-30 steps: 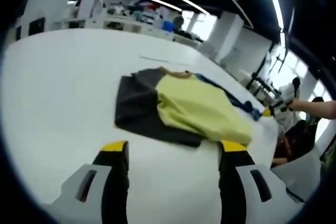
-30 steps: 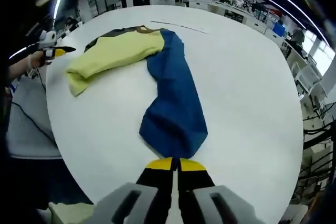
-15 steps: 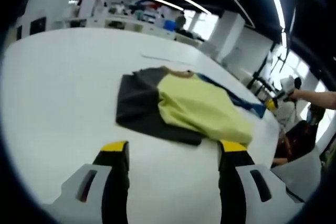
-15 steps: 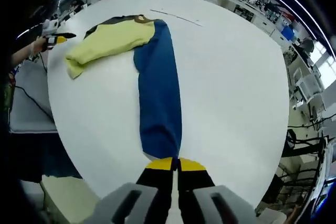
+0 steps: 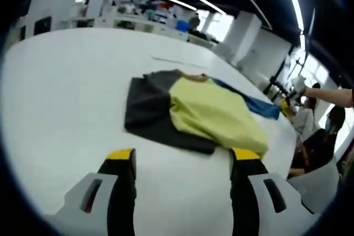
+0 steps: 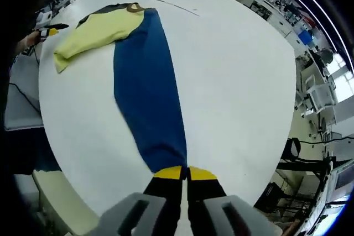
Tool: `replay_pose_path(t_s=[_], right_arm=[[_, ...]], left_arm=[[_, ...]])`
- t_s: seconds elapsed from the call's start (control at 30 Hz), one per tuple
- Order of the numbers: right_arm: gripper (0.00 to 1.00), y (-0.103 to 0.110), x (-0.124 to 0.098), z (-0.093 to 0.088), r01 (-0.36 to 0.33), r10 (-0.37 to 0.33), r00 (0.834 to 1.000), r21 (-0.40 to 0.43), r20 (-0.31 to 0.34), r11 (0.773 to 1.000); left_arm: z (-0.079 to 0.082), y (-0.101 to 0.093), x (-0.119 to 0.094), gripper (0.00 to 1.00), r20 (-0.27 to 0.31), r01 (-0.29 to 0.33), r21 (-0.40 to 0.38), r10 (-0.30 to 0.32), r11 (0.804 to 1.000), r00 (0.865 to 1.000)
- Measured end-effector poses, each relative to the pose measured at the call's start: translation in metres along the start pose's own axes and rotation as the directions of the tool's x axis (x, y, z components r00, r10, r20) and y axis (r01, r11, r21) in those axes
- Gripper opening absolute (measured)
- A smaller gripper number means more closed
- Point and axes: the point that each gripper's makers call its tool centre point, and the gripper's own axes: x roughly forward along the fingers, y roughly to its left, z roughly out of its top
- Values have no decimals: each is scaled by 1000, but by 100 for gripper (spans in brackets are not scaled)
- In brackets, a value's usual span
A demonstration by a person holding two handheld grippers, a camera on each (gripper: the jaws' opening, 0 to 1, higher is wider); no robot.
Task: Fold the garment on the visible template until the final outline fits inside the template.
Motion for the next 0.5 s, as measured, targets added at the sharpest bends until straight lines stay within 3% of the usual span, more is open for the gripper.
replay_pose_path(t_s=[0.33,0.5], right_arm=[[0,-22,32,-4,-21,18,997,-36,-81,999],[0,-39,39,-2,-9,7,996,-21,-84,1000]], left_arm=[[-10,6,-2,65,-26,-38,-19,38,999,999],[-11,11,-4,65,-38,-57,-23,56,998,998]])
